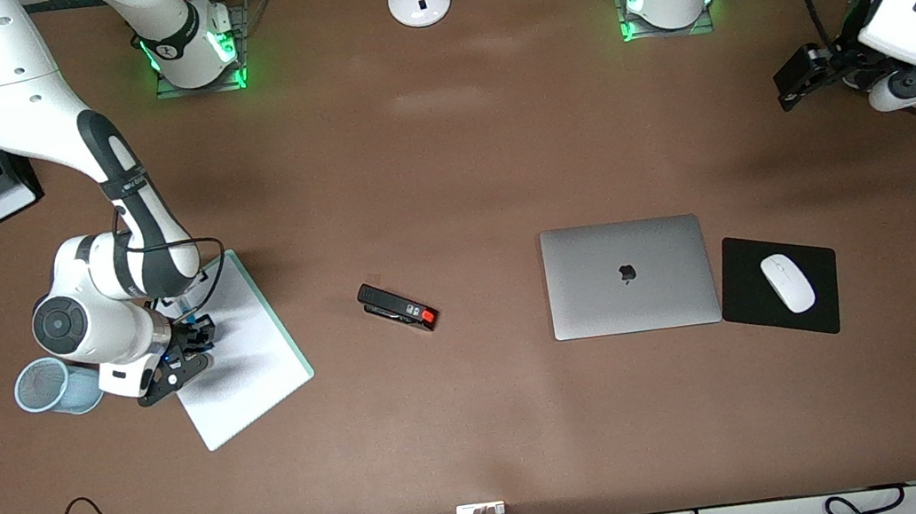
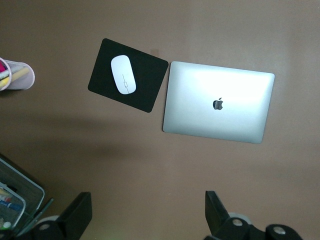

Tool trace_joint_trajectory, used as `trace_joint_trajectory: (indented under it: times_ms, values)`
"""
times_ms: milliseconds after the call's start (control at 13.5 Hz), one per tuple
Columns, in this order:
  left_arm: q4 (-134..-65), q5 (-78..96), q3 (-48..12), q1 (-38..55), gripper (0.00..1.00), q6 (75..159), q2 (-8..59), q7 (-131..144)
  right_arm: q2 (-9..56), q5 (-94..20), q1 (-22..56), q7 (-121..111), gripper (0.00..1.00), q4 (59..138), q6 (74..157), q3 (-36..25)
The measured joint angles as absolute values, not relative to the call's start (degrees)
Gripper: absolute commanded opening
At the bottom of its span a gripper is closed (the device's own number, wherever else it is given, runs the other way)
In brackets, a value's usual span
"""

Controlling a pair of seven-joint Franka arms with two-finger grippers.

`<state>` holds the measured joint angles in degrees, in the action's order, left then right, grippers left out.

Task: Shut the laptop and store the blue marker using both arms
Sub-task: 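Raise the left gripper away while the right gripper grasps and lifts the marker, then carry the blue marker with the right gripper over the white cup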

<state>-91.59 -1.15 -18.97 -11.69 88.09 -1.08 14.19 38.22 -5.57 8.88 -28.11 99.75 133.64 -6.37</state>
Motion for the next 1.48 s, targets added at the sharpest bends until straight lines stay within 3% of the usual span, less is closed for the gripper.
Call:
trace_joint_trajectory:
  times_ms: [296, 518, 961, 1479]
  values:
    - [-88.7, -1.1, -19.0, -12.2, 1.00, 87.3, -1.1, 13.0, 38.2, -5.6, 8.9, -28.2, 0.00, 99.7, 133.7, -6.4]
    - [-87.8, -1.1, -18.3, -11.7, 1.00, 86.8, -1.2, 12.1, 38.5, -5.6, 8.9, -28.2, 0.00, 98.2, 134.1, -6.4]
    - [-88.6, -1.2, -8.5, -1.7, 1.00, 85.2, -2.1, 10.7, 34.9, -6.3, 9.0, -34.9, 0.00, 93.6, 134.2, -5.9]
    - [-90.9, -1.1, -7.6, -0.6, 1.00, 86.0, -3.5, 10.7, 28.1, -16.0, 5.9, -58.4, 0.00, 93.6, 129.3, -6.1]
